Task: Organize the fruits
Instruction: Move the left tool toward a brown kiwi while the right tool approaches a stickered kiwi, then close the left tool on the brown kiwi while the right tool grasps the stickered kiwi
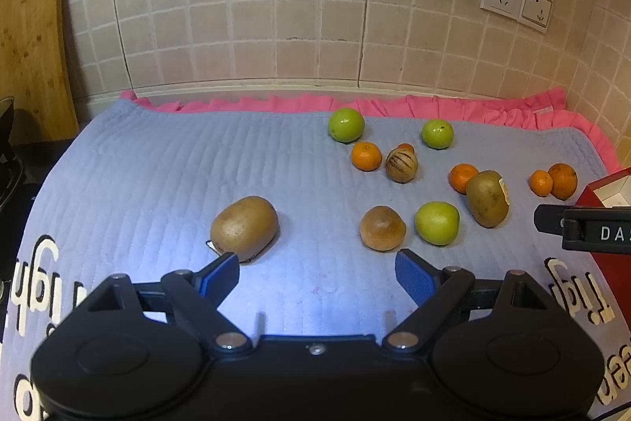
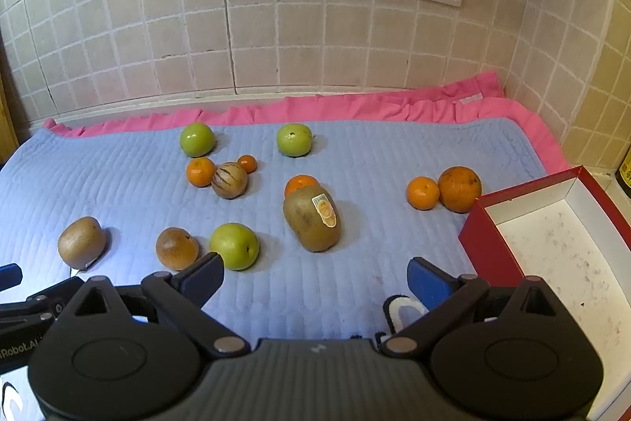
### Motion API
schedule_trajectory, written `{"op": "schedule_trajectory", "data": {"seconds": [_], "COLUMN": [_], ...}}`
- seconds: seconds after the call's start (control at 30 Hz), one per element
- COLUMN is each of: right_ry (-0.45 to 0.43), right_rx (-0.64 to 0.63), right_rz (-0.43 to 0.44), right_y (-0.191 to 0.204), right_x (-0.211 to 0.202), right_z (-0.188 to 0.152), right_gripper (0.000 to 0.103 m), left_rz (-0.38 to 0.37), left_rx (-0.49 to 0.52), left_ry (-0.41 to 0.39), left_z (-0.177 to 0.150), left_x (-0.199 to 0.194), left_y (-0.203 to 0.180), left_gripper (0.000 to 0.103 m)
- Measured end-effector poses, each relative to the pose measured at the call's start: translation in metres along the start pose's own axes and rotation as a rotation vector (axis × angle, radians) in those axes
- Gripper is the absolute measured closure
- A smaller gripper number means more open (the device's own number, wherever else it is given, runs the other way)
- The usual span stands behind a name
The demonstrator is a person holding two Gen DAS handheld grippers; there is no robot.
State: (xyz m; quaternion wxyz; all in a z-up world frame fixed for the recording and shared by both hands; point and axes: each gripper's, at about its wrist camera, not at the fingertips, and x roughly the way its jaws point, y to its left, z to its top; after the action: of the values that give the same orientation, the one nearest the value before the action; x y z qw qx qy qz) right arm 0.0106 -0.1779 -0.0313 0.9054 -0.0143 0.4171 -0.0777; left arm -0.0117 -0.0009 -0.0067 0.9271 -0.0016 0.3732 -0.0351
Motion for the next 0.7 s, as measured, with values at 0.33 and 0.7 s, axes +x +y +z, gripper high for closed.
{"op": "schedule_trajectory", "data": {"seconds": [0.33, 0.7], "right_ry": [-0.003, -0.039], "right_rx": [-0.009, -0.052], "right_rz": [-0.022, 0.031], "right_y": [-0.007, -0.044], "right_x": [0.012, 0.044], "right_z": [0.000, 0.019], "right_gripper": [0.002, 0.009], "left_rz": [0.021, 0.092], "left_rx": [-0.013, -0.045], "left_ry": [0.013, -0.016], "left_z": [-0.005, 0.008], "left_x": [0.011, 0.038], "left_y": [0.013, 0.067], "left_gripper": [0.001, 0.001]}}
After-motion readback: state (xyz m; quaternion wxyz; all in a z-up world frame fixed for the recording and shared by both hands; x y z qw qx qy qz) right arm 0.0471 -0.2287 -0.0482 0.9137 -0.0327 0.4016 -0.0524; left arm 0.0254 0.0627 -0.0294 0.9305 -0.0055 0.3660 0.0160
